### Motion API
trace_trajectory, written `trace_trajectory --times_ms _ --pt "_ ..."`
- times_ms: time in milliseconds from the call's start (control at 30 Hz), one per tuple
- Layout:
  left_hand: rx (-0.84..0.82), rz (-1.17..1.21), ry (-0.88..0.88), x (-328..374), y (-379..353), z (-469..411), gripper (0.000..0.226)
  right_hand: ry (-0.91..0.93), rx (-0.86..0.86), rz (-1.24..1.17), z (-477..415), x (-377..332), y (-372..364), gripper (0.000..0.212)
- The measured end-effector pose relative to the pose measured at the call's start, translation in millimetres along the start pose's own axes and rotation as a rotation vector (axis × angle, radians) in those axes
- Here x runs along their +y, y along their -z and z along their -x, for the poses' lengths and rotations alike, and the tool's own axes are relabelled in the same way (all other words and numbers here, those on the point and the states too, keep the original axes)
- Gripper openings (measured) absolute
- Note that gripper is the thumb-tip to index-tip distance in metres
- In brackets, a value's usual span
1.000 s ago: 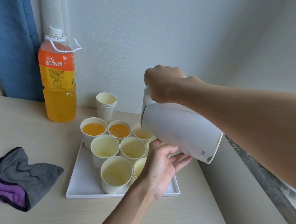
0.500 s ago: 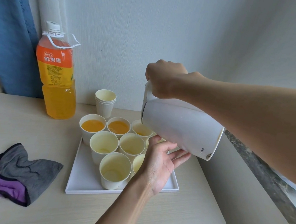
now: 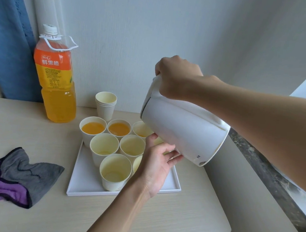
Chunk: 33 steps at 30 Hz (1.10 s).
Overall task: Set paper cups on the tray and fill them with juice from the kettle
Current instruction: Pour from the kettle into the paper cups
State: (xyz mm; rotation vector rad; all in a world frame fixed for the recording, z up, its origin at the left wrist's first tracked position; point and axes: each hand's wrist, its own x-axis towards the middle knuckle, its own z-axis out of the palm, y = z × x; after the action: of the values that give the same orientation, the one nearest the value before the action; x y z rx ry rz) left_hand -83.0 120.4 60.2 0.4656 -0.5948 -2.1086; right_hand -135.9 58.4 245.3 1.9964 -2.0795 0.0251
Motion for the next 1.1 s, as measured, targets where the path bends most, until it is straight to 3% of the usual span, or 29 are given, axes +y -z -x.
trace_trajectory --times_ms 167,367,500,600,700,800,900,1033,1100 --pt "0.047 -0.214 -0.123 15.7 2.8 19.9 0.061 -0.111 0.037 -0.248 41.6 13.6 25.5 0.023" --pt "0.141 -0.464 -0.204 65.3 -7.4 54.7 0.046 -0.193 -0.064 -0.785 88.5 6.3 51.5 0.033" --pt "0.196 -0.664 -0.226 111.8 -9.7 85.4 0.043 -0.193 0.087 -0.913 106.3 -18.9 58.8 0.023" --pt "0.225 -0.696 -0.263 151.5 -0.7 109.0 0.029 -0.175 0.202 -1.005 114.5 -46.5 58.8 0.022" --pt "0.365 -0.627 -0.308 187.0 34.1 122.2 0.026 -0.163 0.251 -1.068 116.9 -82.5 54.1 0.024" --pt "0.663 -0.723 -0.29 203.8 90.9 129.9 0.021 -0.159 0.287 -1.091 112.4 -114.5 48.3 0.023" --pt "0.803 -1.051 -0.158 188.6 151.9 144.3 0.022 -0.136 0.295 -1.093 108.8 -143.2 35.5 0.026" --pt "0.553 -1.821 -0.034 165.7 220.6 140.2 0.022 -0.131 0.293 -1.067 102.5 -172.6 8.3 0.032" --pt "0.43 -2.009 0.056 161.8 229.7 136.7 0.034 -0.131 0.298 -1.068 100.7 -179.1 -2.4 0.033"
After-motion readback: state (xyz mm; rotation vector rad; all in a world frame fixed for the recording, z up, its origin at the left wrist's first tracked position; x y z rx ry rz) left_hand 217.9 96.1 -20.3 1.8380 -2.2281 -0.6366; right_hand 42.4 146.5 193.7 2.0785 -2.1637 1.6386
